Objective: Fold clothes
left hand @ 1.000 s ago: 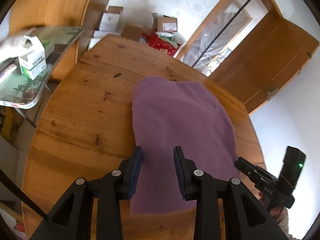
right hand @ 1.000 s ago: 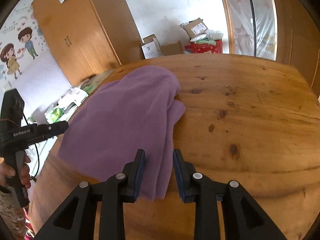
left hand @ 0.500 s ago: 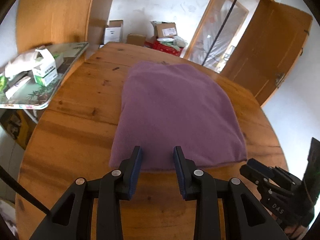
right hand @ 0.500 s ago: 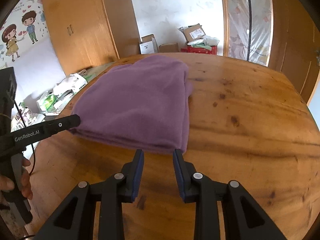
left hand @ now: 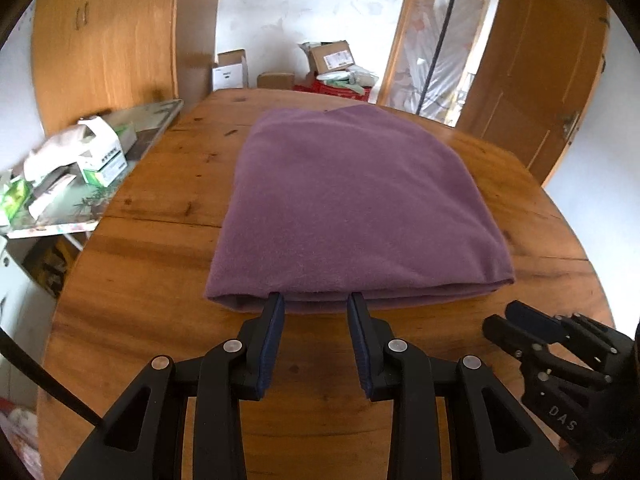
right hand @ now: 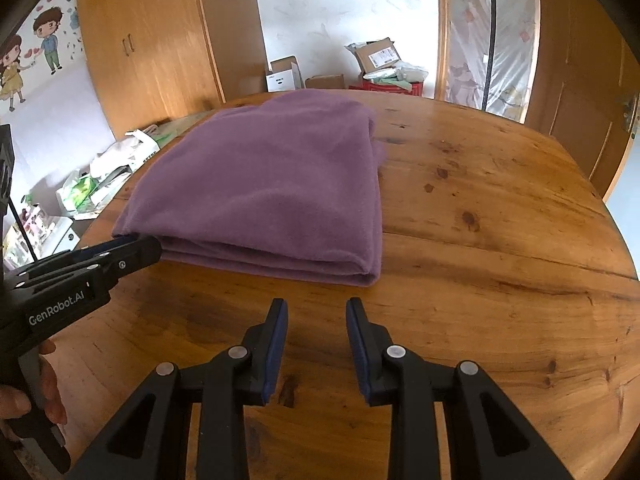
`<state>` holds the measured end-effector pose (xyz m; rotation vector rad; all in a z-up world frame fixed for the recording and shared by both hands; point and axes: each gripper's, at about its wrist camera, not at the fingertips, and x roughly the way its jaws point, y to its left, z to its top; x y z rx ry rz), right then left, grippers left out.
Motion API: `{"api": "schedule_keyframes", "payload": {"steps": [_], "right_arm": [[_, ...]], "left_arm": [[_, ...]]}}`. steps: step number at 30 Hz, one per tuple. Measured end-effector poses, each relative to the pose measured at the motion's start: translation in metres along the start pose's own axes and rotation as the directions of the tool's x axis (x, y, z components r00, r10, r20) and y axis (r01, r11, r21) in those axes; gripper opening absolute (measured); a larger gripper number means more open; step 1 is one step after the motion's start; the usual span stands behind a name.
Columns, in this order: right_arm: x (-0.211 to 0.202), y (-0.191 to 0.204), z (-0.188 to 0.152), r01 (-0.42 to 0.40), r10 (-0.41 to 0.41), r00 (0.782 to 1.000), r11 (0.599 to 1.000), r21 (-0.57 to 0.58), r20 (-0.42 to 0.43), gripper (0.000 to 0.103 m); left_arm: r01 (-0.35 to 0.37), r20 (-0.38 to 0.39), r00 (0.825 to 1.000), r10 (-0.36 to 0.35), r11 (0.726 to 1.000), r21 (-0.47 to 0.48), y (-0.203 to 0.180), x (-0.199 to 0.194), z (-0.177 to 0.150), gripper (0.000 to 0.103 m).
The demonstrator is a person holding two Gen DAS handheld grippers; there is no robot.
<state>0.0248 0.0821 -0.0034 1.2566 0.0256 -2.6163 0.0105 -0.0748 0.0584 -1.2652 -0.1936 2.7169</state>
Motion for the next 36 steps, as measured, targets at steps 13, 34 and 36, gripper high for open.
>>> {"api": "schedule_keyframes", "payload": {"steps": [13, 34, 36], "right_arm": [[0.009, 0.001, -0.001, 0.031, -0.032, 0.999, 0.999, -0.037, -0.013, 0.033], [0.01, -0.001, 0.0, 0.048, -0.048, 0.999, 0.997, -0.058, 0.002, 0.036], [0.01, -0.002, 0.001, 0.048, -0.048, 0.999, 0.997, -0.058, 0.001, 0.036]], "left_arm": [[-0.017, -0.035, 0.999, 0.017, 1.0, 0.006, -0.002, 0.014, -0.001, 0.034], [-0.043, 0.004, 0.999, 0.043, 0.999, 0.02, -0.008, 0.021, -0.005, 0.035], [-0.055, 0.004, 0.998, 0.055, 0.998, 0.026, -0.01, 0.021, -0.005, 0.035]]}}
